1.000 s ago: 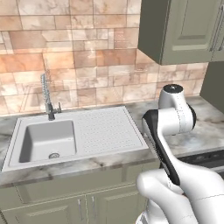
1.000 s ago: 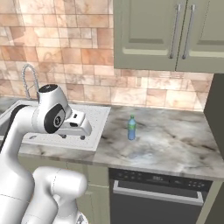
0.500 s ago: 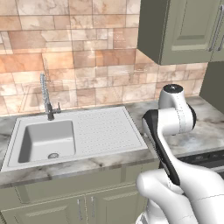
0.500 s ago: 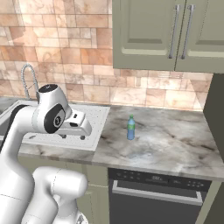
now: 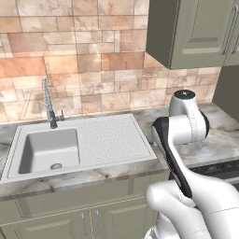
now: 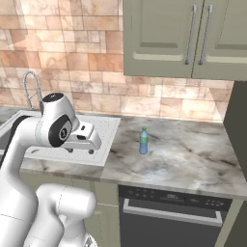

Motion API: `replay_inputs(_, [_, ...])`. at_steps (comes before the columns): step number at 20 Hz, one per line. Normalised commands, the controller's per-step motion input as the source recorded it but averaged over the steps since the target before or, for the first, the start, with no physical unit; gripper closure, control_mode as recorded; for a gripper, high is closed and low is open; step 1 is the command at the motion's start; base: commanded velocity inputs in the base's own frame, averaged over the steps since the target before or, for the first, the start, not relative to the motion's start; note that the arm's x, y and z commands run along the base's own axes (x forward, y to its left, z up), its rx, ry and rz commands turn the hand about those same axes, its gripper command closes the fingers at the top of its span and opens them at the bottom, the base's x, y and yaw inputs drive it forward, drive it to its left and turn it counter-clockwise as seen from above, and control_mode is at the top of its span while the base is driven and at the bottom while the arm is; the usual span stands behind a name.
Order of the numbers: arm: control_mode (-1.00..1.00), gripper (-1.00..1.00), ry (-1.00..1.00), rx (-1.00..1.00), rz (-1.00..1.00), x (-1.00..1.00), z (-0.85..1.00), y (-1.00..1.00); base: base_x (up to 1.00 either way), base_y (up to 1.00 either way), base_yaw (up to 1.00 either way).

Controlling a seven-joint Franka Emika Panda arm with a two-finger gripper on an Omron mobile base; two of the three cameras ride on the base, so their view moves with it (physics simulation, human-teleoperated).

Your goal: Take the bottled waters from the counter and place them in the freezer to freeze. Close the freezer door after placing the bottles.

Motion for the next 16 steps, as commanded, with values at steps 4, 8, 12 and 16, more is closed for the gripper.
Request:
replay_inputs(4, [1.00, -1.00, 0.00, 0.00, 0.00, 0.00, 0.00, 0.00, 0.00, -0.21, 0.00])
replay_inputs(8, [-1.00, -1.00, -0.01, 0.00, 0.00, 0.00, 0.00, 0.00, 0.00, -0.06, 0.00])
replay_inputs(12, [-1.00, -1.00, -0.01, -0.02, 0.00, 0.00, 0.00, 0.04, 0.00, 0.00, 0.00])
replay_inputs(16, [-1.00, -1.00, -0.02, 0.02, 0.05, 0.00, 0.00, -0.22, 0.00, 0.00, 0.00])
